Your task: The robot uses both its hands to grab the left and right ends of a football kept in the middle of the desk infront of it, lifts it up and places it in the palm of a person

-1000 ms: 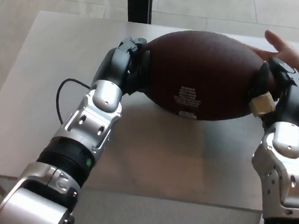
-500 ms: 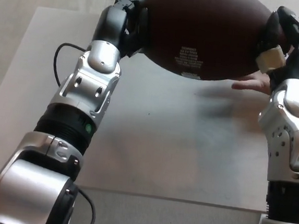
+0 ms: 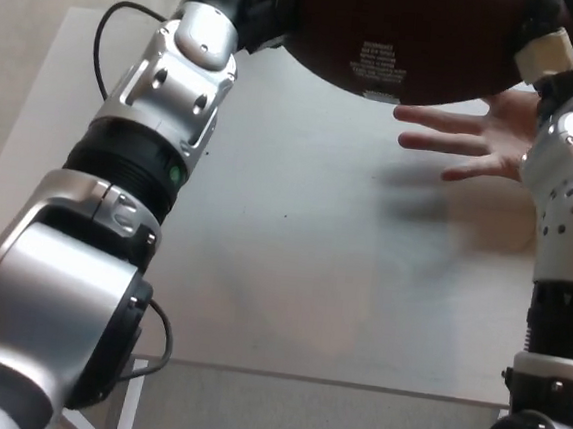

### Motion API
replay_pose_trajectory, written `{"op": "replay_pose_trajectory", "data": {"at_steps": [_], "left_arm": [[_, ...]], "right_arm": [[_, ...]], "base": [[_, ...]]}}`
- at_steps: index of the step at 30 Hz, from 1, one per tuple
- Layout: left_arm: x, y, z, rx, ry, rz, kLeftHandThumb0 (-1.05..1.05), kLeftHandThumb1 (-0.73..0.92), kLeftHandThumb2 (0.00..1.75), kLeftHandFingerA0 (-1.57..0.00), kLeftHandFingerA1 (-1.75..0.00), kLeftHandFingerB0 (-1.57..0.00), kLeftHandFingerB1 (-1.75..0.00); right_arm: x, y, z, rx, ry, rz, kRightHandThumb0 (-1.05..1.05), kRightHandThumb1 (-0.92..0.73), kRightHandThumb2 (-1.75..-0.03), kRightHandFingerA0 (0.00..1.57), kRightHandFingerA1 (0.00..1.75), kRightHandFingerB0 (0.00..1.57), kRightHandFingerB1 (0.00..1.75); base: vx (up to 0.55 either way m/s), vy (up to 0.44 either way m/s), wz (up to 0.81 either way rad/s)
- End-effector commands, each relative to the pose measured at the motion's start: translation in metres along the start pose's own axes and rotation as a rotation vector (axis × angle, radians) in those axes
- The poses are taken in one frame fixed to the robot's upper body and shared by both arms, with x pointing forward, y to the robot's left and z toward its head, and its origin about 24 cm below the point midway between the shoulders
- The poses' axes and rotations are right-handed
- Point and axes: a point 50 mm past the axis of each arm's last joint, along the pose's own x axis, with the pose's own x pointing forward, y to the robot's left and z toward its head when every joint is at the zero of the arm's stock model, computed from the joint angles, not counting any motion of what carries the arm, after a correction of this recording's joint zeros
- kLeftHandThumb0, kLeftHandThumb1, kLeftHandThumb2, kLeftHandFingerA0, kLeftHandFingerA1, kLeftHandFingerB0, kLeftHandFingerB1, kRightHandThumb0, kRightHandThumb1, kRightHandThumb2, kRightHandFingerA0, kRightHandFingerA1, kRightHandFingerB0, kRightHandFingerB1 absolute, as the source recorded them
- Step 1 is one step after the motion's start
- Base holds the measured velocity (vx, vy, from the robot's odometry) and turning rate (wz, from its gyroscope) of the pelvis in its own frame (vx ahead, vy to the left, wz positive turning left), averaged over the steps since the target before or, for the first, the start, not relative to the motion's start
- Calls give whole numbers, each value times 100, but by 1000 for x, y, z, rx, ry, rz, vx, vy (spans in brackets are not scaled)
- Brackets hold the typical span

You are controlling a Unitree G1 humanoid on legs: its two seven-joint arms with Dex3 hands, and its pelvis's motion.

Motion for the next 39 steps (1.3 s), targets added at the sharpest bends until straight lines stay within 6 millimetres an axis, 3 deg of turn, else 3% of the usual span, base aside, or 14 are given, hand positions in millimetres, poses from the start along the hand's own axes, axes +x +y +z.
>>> {"op": "replay_pose_trajectory", "data": {"at_steps": [1, 5, 6, 7, 10, 18, 22, 23, 24, 26, 27, 28, 29, 39], "left_arm": [[-5, -41, 61, 126, -127, -306, -48, 77, 63, -47, -90, -49, -57], [-5, -41, 61, 198, -158, -316, -44, 74, 61, -48, -95, -49, -60], [-7, -51, 66, 10, -77, -305, -59, 87, 65, -51, -77, -48, -46], [-7, -55, 65, -9, -75, -310, -57, 86, 65, -51, -85, -47, -51], [-8, -58, 62, 86, -91, -396, -51, 79, 63, -41, -94, -45, -63], [-14, -85, 59, 400, 24, -462, -51, 82, 64, -44, -79, -34, -41], [-16, -93, 53, 352, 1, -518, -55, 79, 63, -44, -81, -42, -44], [-16, -95, 53, 415, -6, -517, -57, 59, 95, -46, -77, -32, -54], [-16, -97, 51, 414, -14, -527, -55, 76, 62, -45, -85, -37, -42], [-16, -98, 47, 378, -33, -544, -56, 81, 64, -43, -90, -39, -45], [-17, -101, 43, 375, -39, -551, -57, 62, 98, -47, -79, -37, -56], [-17, -103, 40, 382, -32, -556, -57, 62, 97, -47, -77, -35, -56], [-18, -105, 38, 450, -44, -575, -58, 83, 64, -43, -78, -41, -44], [-22, -119, 22, 549, -83, -637, -60, 73, 62, -32, -68, -27, -39]], "right_arm": [[-3, 50, 42, 310, 7, 282, -56, -75, -63, 58, 65, 44, 43], [-3, 50, 42, 319, 5, 279, -55, -78, -63, 60, 66, 43, 42], [-1, 38, 45, 343, 4, 229, -57, -75, -63, 63, 63, 46, 42], [-2, 35, 45, 352, 5, 200, -58, -74, -63, 63, 63, 48, 43], [-2, 29, 42, 412, 5, 195, -55, -76, -63, 58, 66, 46, 45], [-1, -5, 26, 482, 27, 90, -55, -79, -63, 55, 59, 44, 43], [1, -13, 20, 495, 38, 52, -56, -79, -64, 62, 61, 44, 42], [1, -15, 20, 510, 43, 37, -57, -78, -63, 61, 62, 46, 43], [1, -17, 18, 510, 45, 33, -57, -79, -64, 62, 62, 45, 43], [0, -18, 14, 522, 49, 31, -56, -80, -64, 61, 62, 45, 44], [-1, -22, 9, 535, 53, 36, -53, -82, -64, 57, 61, 43, 43], [-1, -24, 6, 544, 59, 40, -54, -82, -64, 57, 61, 41, 43], [-2, -25, 3, 549, 66, 34, -54, -82, -65, 58, 61, 42, 43], [-4, -36, -19, 636, 139, -74, -48, -83, -64, 51, 63, 46, 46]], "base": [[0, 0, 0], [0, 0, 0], [0, 0, 0], [0, 0, 0], [0, 0, 0], [0, 0, 0], [0, 0, 0], [0, 0, 0], [0, 0, 0], [0, 0, 0], [0, 0, 0], [0, 0, 0], [0, 0, 0], [0, 0, 0]]}}
